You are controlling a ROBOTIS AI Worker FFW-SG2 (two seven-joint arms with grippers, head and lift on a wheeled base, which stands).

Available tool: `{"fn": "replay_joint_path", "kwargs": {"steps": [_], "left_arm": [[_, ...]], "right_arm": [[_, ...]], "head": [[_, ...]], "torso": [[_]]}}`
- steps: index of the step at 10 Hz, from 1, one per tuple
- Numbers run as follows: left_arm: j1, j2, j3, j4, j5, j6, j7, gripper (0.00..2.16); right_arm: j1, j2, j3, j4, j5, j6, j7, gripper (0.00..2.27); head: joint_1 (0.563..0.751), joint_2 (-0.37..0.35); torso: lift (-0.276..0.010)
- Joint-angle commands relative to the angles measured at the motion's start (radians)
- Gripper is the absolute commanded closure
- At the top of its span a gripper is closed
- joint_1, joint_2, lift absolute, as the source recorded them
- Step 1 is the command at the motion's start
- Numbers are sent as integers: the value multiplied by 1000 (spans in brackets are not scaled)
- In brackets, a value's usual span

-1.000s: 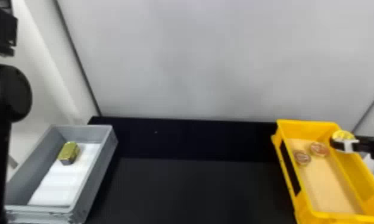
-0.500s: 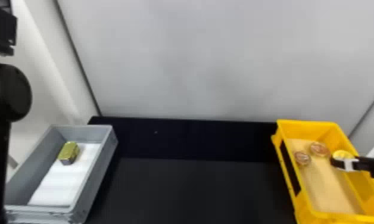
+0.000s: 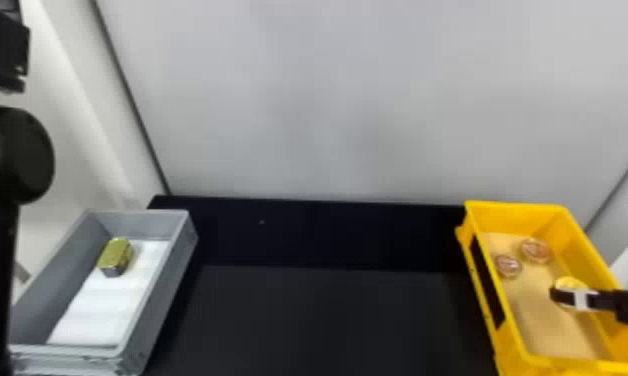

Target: Pick up the round yellow can and place it in the yellow rectangular box

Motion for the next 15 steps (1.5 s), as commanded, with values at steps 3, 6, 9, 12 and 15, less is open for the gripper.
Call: {"fn": "replay_joint_path", "kwargs": {"steps": [3, 6, 9, 12, 15], "left_arm": [[0, -5, 0, 0, -1, -6, 0, 137], [-3, -8, -1, -2, -2, -9, -1, 137], [-3, -8, -1, -2, -4, -12, -3, 137], [-4, -10, -3, -2, -4, -12, -3, 137], [-4, -10, -3, -2, -5, -12, -4, 137]], "right_arm": [[11, -7, 3, 37, -26, 0, -7, 616], [13, -17, 11, 49, -34, 10, -7, 616], [15, -20, 17, 63, -37, 15, -10, 616], [15, -21, 19, 71, -49, 32, -12, 506], [15, -21, 25, 75, -71, 52, -24, 156]], "head": [[663, 54], [663, 54], [663, 54], [663, 54], [663, 54]], "torso": [[-10], [-10], [-10], [-10], [-10]]}}
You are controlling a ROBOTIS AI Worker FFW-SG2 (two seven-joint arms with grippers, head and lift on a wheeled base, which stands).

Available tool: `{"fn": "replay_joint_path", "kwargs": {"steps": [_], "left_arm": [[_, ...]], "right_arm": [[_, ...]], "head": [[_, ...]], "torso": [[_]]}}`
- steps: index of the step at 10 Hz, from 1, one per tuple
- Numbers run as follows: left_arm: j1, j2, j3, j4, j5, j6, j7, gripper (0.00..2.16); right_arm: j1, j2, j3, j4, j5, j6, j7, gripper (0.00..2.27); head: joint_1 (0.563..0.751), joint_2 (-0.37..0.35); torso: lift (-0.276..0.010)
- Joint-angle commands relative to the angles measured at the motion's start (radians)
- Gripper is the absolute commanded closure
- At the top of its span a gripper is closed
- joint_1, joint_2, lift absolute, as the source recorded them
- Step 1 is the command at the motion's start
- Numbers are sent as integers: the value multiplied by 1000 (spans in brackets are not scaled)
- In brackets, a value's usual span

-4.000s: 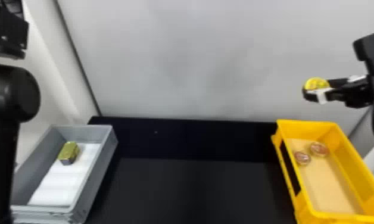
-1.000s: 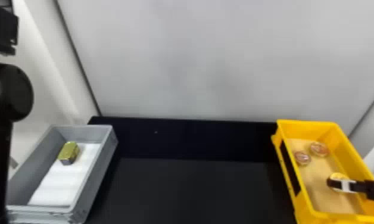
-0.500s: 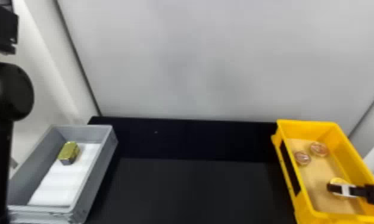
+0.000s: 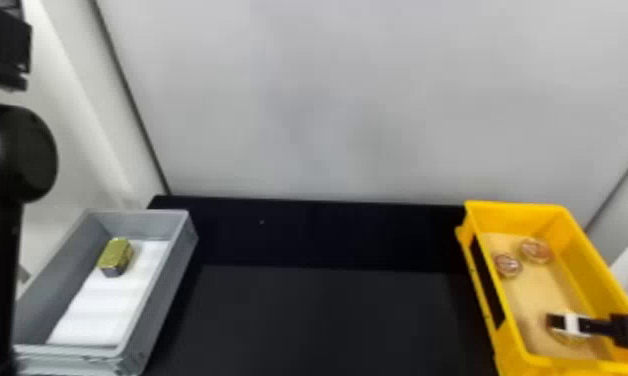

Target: Pick up the round yellow can and place it in the yellow rectangular box

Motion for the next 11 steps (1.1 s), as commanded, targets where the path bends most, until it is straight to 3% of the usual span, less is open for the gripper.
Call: {"fn": "replay_joint_path", "kwargs": {"steps": [1, 8, 11], "left_arm": [[0, 0, 2, 0, -1, -1, 0, 137], [8, 3, 9, -1, -1, -1, -3, 137], [9, 8, 15, -5, -1, 3, -3, 137]], "right_arm": [[3, -1, 4, 0, -17, 8, 4, 105], [-17, -2, 23, -193, -20, -21, -2, 133], [-48, -13, 17, -485, -18, -38, -124, 131]], "head": [[663, 54], [663, 54], [663, 54]], "torso": [[-10], [-10], [-10]]}}
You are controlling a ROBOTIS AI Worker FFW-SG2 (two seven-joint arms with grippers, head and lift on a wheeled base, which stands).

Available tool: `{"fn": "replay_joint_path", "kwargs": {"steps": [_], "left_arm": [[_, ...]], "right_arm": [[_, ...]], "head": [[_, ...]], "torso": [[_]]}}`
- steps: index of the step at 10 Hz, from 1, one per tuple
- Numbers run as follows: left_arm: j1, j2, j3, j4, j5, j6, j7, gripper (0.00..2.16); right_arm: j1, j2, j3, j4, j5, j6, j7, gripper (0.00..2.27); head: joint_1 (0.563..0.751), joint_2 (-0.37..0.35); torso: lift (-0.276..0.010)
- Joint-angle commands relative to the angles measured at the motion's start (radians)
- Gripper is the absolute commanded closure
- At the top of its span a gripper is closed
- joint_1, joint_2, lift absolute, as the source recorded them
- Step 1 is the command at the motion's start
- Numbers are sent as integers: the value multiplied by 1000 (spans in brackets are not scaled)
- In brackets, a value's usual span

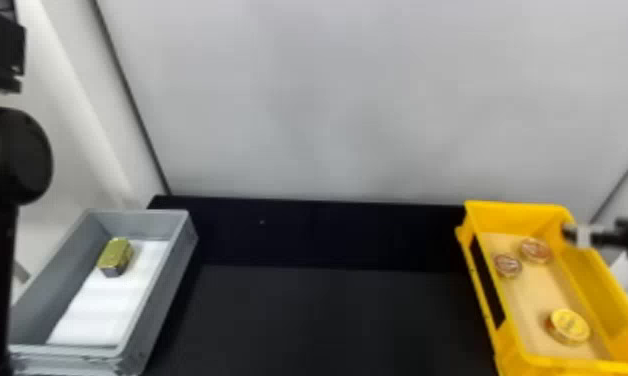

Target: Pick up the round yellow can and place it in the yellow rectangular box

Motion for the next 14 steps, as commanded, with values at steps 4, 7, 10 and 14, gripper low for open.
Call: {"fn": "replay_joint_path", "kwargs": {"steps": [4, 7, 10, 14], "left_arm": [[0, 12, 18, -14, -6, 16, 0, 137], [2, 26, 52, -37, -17, 24, 0, 137], [25, 44, 113, -66, -43, 33, 3, 137], [60, 90, 157, -116, -80, 65, 11, 137]], "right_arm": [[-204, -46, 102, -593, 157, -116, -208, 127], [-368, -52, 203, -696, 168, -285, -292, 128], [-440, -107, 245, -753, 112, -468, -481, 128], [-480, -165, 317, -785, 108, -506, -526, 125]], "head": [[663, 54], [663, 54], [663, 54], [663, 54]], "torso": [[-10], [-10], [-10], [-10]]}}
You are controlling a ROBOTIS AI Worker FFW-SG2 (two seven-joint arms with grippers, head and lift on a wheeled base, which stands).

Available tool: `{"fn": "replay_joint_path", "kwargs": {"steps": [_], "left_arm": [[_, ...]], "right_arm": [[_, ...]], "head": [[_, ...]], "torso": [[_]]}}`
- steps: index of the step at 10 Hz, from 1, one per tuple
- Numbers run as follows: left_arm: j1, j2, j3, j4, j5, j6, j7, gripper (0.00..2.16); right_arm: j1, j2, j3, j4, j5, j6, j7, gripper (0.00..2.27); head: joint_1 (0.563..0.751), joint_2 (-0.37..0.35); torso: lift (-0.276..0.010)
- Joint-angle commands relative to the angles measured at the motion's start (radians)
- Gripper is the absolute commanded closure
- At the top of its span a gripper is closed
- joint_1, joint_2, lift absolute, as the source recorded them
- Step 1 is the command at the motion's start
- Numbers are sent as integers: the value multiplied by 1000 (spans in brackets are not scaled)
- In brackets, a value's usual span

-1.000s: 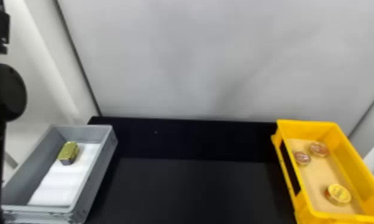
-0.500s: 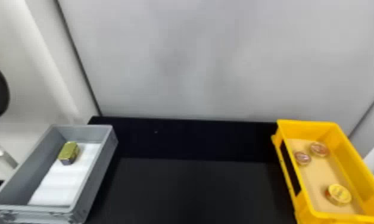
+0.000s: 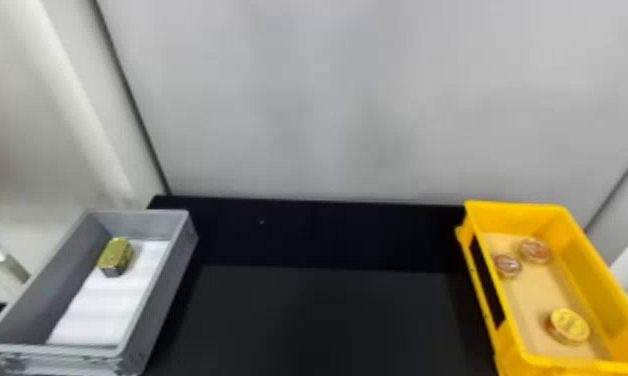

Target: Pick up the round yellow can and place it in the yellow rectangular box

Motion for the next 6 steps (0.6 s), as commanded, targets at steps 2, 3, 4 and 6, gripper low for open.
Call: {"fn": "replay_joint_path", "kwargs": {"steps": [2, 3, 4, 6], "left_arm": [[6, 20, 2, -18, -7, 14, 1, 137], [8, 20, -1, -17, -7, 14, 0, 137], [10, 22, -1, -17, -7, 14, 1, 137], [19, 25, -4, -15, -7, 20, 1, 137]], "right_arm": [[7, -7, 38, -2, -1, -18, -13, 125], [12, -5, 41, -2, -5, -15, -13, 127], [17, -5, 41, -2, -5, -17, -15, 127], [24, -5, 44, 3, -7, -18, -15, 127]], "head": [[663, 54], [663, 54], [663, 54], [663, 54]], "torso": [[-10], [-10], [-10], [-10]]}}
